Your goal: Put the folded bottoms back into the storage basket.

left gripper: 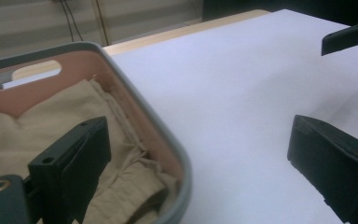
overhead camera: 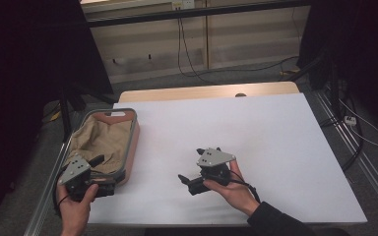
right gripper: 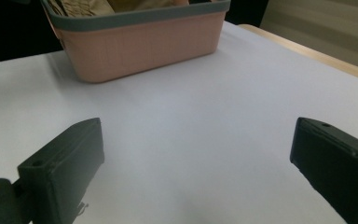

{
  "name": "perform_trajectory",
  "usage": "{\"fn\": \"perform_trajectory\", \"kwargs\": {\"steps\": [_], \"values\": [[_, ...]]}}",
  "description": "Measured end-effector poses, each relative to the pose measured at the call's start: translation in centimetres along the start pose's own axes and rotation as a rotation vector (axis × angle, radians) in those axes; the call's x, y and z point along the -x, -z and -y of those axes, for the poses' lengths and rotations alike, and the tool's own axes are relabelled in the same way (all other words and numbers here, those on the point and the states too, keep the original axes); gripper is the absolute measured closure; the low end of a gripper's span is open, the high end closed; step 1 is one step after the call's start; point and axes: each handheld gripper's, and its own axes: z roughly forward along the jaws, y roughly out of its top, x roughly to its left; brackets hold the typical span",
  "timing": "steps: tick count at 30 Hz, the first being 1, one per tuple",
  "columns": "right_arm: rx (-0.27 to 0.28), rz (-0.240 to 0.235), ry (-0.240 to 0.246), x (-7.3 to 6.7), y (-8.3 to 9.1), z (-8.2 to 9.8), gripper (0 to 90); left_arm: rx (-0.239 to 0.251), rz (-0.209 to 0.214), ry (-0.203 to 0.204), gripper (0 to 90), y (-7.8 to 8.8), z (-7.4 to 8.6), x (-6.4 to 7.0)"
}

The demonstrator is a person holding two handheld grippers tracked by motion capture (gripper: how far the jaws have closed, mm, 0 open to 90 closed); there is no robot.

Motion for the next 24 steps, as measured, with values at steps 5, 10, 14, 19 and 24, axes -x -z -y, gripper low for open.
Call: {"fn": "perform_trajectory", "kwargs": {"steps": [5,10,14,19,24], "values": [[-0.004,0.020,-0.001,0.3,1.1,0.8,2.7,-0.034,0.042,-0.017,6.0,-1.6,-0.1,1.4],[0.006,0.042,-0.012,1.0,2.0,1.2,2.7,-0.039,0.065,-0.033,6.0,-2.7,-0.4,2.1],[0.016,0.069,-0.021,1.7,3.0,1.4,2.8,-0.028,0.078,-0.021,6.0,-3.8,-0.7,2.8],[0.022,0.086,-0.014,2.2,3.9,1.4,2.7,-0.046,0.112,-0.044,5.8,-5.4,-0.7,4.6],[0.004,0.102,-0.018,2.6,4.4,2.0,2.7,-0.060,0.111,-0.057,5.7,-6.6,-0.6,5.1]]}}
